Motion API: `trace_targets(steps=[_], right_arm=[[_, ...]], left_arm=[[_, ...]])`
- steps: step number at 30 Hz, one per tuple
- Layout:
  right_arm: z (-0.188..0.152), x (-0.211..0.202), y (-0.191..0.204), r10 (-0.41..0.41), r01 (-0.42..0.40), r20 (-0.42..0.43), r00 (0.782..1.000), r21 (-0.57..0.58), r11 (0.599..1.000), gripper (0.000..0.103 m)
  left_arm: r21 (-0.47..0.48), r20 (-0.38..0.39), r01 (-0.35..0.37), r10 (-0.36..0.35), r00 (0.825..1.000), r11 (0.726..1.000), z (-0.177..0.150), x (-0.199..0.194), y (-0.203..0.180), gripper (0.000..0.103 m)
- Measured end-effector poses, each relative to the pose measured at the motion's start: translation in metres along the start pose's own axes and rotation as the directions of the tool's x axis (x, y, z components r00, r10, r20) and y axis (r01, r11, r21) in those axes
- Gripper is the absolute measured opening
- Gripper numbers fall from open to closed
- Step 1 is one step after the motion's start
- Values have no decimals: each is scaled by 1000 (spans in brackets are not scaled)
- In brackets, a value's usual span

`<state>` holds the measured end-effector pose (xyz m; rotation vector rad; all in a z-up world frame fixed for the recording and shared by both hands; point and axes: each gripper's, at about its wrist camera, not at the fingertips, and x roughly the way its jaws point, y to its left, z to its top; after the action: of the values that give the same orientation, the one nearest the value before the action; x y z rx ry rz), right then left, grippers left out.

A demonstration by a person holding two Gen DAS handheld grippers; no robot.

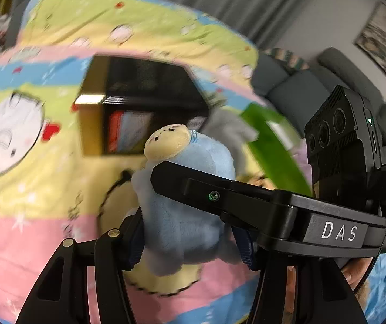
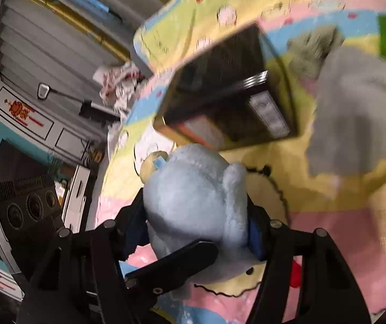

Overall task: Organize soft objects
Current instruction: 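Lift the plush toy with the right tool and carry it toward the box, then lower the plush toy into the green box and open the right tool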

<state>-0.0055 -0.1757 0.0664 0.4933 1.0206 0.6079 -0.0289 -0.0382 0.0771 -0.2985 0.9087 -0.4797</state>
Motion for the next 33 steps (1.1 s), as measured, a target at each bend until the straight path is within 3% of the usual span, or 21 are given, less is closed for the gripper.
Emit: trace_targets(steps=[6,10,17,25,33], right_arm=[[14,-74,-2,-36,37,195,980,0,999,62],[26,-127,-20,-71,59,320,945,45,997,63],[48,-186,-47,-142,103,452,881,111,988,63],[60,-213,-94,-202,117,508,838,195,974,63],[72,-205,-144,-232,99,485,843,285,953,62]], left_arm=[[160,71,68,-80,994,985,27,-6,-62,57],[257,97,105,-134,986,961,44,2,-107,56],[371,86,185,-232,969,910,78,29,-171,56],[423,25,239,-275,961,874,92,76,-207,55],[399,-43,256,-261,964,881,98,127,-214,55]])
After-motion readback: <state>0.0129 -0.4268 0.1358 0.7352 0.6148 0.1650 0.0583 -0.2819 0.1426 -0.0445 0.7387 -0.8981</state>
